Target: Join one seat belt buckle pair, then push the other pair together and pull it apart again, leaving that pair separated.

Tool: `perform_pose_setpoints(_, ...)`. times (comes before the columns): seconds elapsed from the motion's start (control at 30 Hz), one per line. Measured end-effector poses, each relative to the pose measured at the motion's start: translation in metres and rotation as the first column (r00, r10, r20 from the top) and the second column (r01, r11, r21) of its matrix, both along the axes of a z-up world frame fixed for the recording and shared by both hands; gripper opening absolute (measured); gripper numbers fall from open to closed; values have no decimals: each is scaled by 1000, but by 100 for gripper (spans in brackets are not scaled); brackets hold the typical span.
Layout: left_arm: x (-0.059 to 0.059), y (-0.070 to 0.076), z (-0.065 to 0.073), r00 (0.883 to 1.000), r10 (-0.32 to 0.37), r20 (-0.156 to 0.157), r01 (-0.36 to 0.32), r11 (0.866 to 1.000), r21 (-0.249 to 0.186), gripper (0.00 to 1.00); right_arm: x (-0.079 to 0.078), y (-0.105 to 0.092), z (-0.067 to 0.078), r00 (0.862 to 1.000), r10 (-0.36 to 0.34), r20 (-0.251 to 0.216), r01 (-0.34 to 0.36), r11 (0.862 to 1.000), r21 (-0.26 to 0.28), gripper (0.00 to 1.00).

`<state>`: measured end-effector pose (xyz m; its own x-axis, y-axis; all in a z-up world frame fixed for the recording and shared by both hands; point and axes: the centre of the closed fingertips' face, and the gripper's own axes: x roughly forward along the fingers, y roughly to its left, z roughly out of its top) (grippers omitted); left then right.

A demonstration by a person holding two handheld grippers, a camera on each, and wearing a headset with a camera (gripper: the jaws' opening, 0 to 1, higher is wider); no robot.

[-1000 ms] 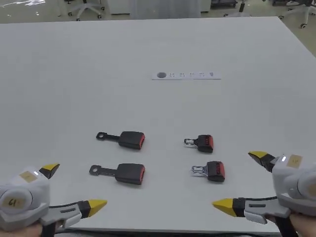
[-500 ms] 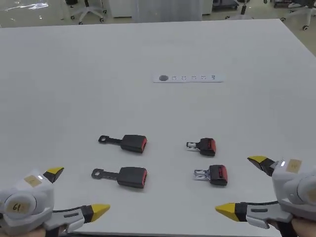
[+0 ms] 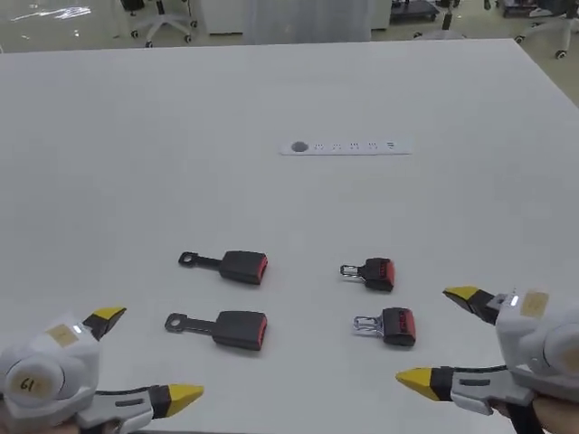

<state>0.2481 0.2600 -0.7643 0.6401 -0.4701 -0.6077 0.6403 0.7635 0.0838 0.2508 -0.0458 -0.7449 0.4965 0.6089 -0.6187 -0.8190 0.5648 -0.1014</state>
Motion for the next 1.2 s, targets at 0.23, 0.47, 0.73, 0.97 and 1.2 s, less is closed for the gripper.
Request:
perform_pose_setpoints(0.23, 8, -1, -1, 998, -63, -15, 64, 996, 59, 97, 4, -3, -11, 999, 47, -3, -47, 997, -59, 78)
perform_pose_setpoints(0.47, 14, -20, -8, 981, -177, -78, 183, 980, 79, 92, 10, -5, -20, 997, 69, -28, -71, 995, -76, 73)
perform_pose_setpoints(0.73, 27, -46, -17, 956, -268, -119, 279, 956, 90, 85, 18, -4, -23, 990, 136, -31, -138, 985, -106, 67)
perform_pose_setpoints(0.97, 38, -56, -31, 923, -356, -145, 376, 916, 143, 76, 27, -1, -32, 982, 185, -49, -190, 972, -140, 60)
perform_pose_setpoints(1.2, 46, -65, -42, 895, -404, -191, 432, 890, 144, 70, 27, 3, -51, 963, 240, -122, -260, 949, -181, 58)
